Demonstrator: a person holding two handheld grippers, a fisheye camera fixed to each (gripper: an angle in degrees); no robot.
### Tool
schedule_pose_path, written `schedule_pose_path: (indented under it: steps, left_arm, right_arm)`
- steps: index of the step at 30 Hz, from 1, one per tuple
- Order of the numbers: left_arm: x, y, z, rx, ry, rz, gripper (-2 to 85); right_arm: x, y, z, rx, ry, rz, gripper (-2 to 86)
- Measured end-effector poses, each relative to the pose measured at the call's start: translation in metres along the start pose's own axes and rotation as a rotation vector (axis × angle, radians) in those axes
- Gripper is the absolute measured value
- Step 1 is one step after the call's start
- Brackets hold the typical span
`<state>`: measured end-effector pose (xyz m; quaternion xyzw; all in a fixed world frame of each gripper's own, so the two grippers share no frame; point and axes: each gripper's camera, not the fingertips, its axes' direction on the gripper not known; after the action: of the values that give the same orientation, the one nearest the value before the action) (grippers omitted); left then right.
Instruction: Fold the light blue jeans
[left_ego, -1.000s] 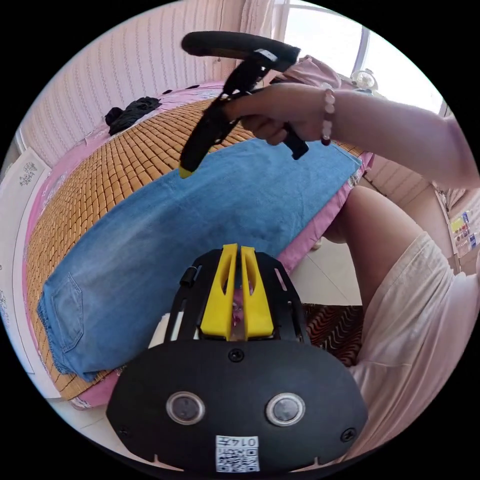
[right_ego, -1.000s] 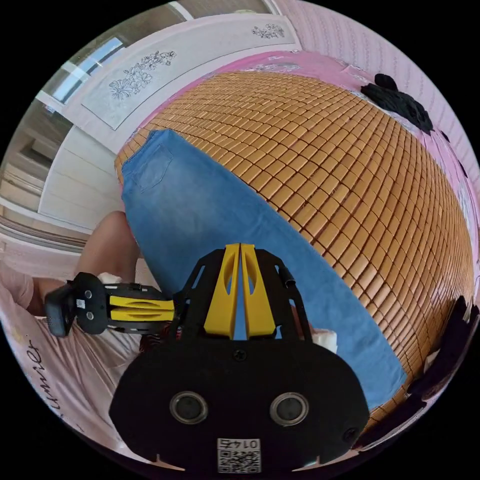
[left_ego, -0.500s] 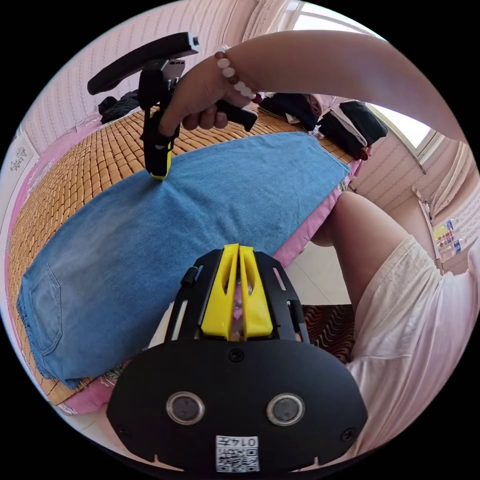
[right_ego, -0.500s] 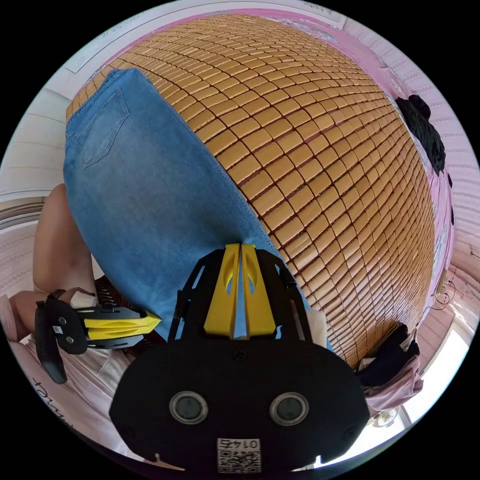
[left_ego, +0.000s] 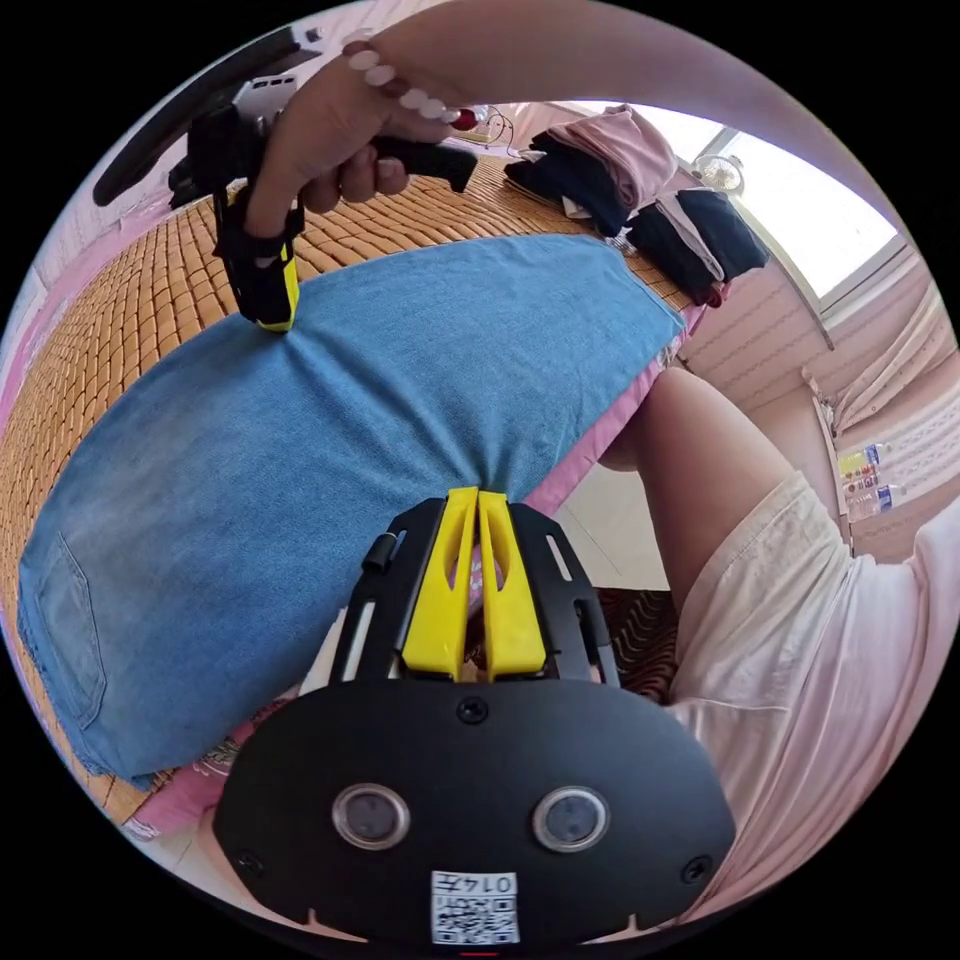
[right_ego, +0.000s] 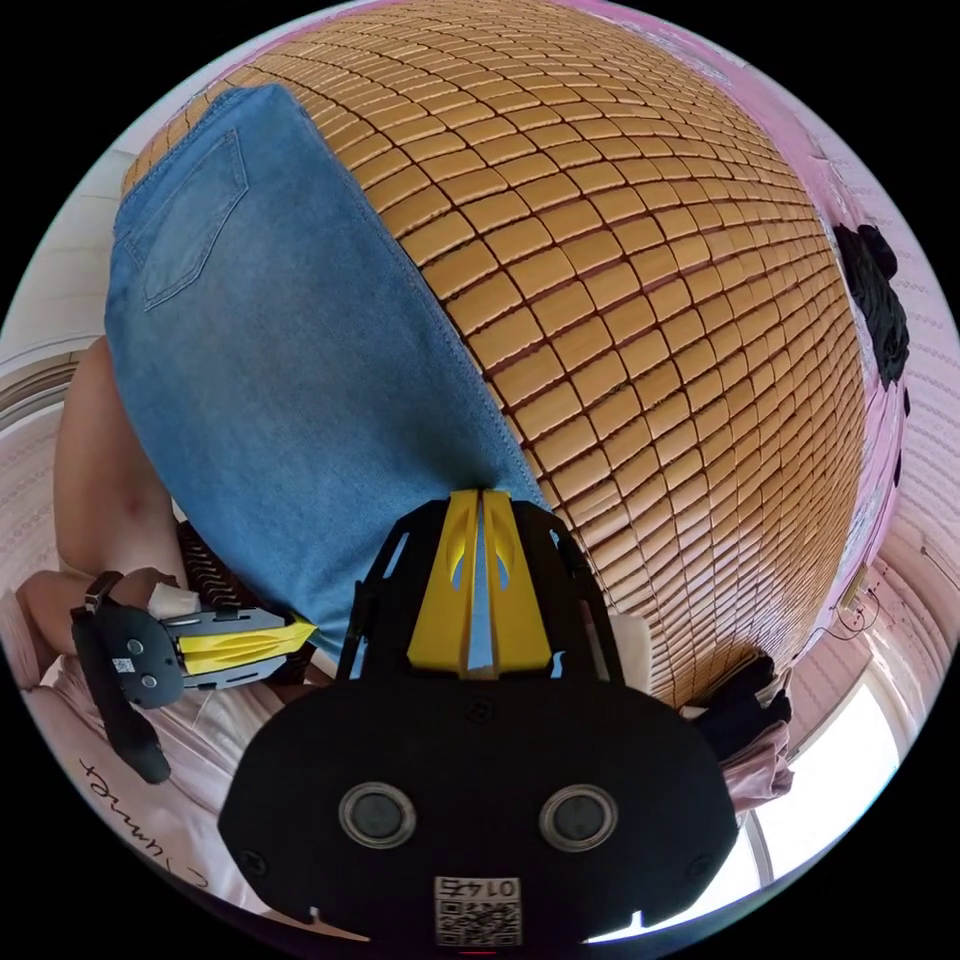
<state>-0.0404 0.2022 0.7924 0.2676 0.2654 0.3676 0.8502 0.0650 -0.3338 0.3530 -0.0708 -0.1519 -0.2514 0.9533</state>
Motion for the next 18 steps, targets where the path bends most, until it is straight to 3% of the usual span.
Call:
schedule_pose_path:
  steps: [10, 16, 18]
  left_arm:
    - [0.017, 0.005, -0.017, 0.005, -0.112, 0.043, -1.0]
    - [0.018, 0.006, -0.024, 0.013, -0.104, 0.036, -1.0]
    - [0.020, 0.006, -0.027, 0.014, -0.114, 0.037, -1.0]
  right_arm:
    - [0.002, 0.005, 0.001, -0.019, 0.062, -0.029, -0.9]
    - [0.033, 0.052, -0.001, 0.187, -0.106, 0.118, -0.9]
    - [0.032, 0.098, -0.007, 0.381, -0.153, 0.126, -0.9]
